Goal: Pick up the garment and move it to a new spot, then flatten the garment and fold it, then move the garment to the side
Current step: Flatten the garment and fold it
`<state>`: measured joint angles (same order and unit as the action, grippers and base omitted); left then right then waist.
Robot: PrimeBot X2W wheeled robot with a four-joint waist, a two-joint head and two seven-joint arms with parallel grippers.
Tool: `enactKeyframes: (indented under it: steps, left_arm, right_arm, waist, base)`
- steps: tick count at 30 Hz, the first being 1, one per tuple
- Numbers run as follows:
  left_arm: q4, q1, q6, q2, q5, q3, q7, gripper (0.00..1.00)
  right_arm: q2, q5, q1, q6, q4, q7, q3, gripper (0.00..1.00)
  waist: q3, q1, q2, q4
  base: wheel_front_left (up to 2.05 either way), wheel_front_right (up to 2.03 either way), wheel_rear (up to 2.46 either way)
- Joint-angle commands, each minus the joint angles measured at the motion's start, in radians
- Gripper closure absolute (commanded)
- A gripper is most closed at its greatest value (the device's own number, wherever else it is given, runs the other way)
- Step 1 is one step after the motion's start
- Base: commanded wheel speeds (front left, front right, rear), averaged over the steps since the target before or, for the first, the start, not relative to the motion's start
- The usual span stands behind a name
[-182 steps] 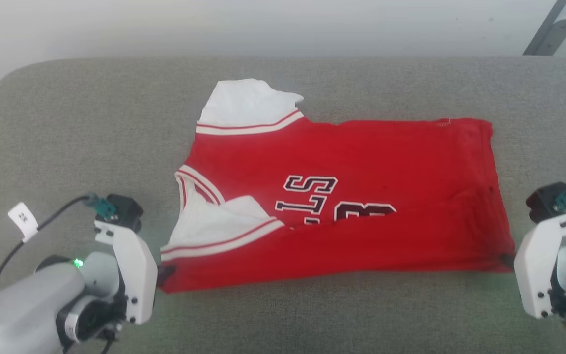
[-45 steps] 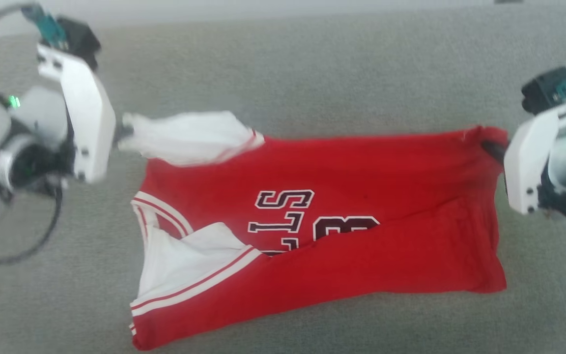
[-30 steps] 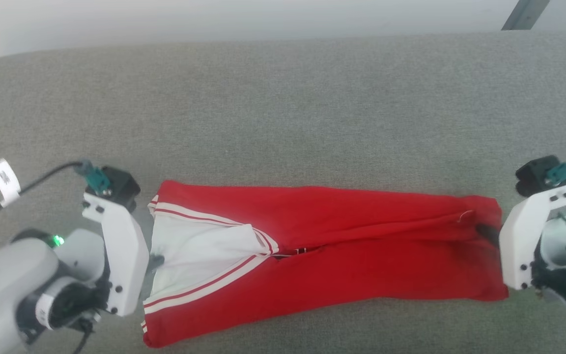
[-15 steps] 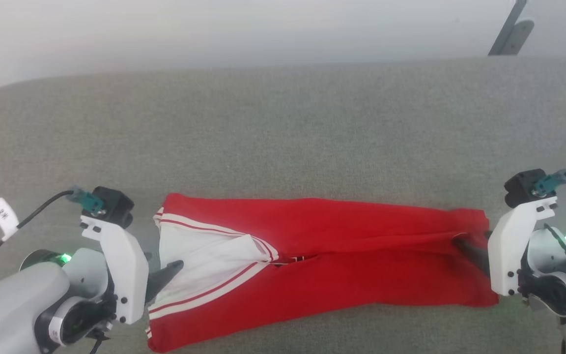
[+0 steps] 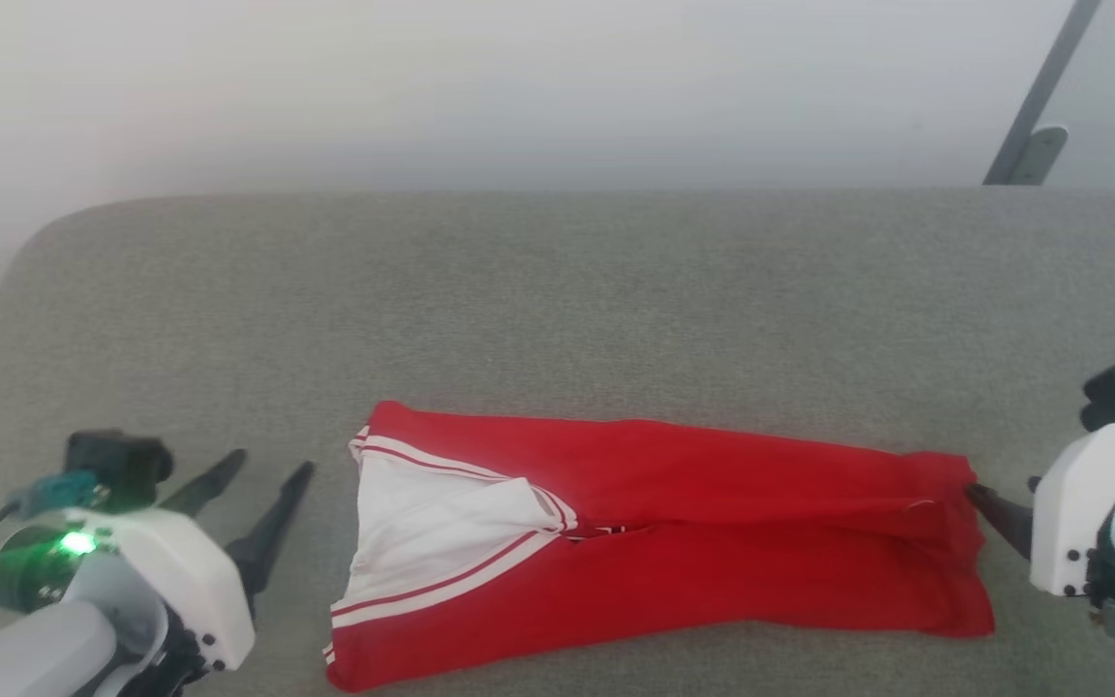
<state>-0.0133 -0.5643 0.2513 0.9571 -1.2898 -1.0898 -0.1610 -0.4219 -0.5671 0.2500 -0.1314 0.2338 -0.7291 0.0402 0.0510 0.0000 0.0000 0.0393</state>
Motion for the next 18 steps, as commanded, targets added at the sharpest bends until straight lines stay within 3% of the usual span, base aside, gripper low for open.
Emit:
enactKeyframes:
  steps: [1, 6, 11, 18]
  left_arm:
    - [-0.012, 0.032, 0.007, 0.001, 0.02, 0.013, -0.05, 0.0]
    - [-0.034, 0.099, 0.02, -0.022, 0.052, 0.098, -0.102, 0.0]
    - [-0.034, 0.256, 0.032, -0.11, 0.2, 0.376, -0.103, 0.0]
    - [-0.017, 0.494, -0.052, -0.283, 0.441, 0.737, -0.104, 0.0]
  right_arm:
    - [0.002, -0.002, -0.01, 0.002, 0.012, -0.006, -0.017, 0.0]
    - [-0.004, -0.016, -0.015, 0.002, 0.064, -0.027, -0.053, 0.0]
    - [-0.002, -0.041, -0.007, 0.002, 0.135, -0.048, -0.079, 0.0]
    - [0.012, -0.073, 0.028, 0.001, 0.247, -0.048, -0.067, 0.0]
  waist:
    - [-0.009, 0.0, 0.0, 0.012]
    - [-0.014, 0.0, 0.0, 0.035]
    - [-0.01, 0.0, 0.0, 0.064]
    - [0.0, 0.0, 0.0, 0.102]
  base:
    - [0.0, 0.0, 0.0]
    - [0.0, 0.0, 0.0]
    - [0.0, 0.0, 0.0]
    - [0.0, 0.0, 0.0]
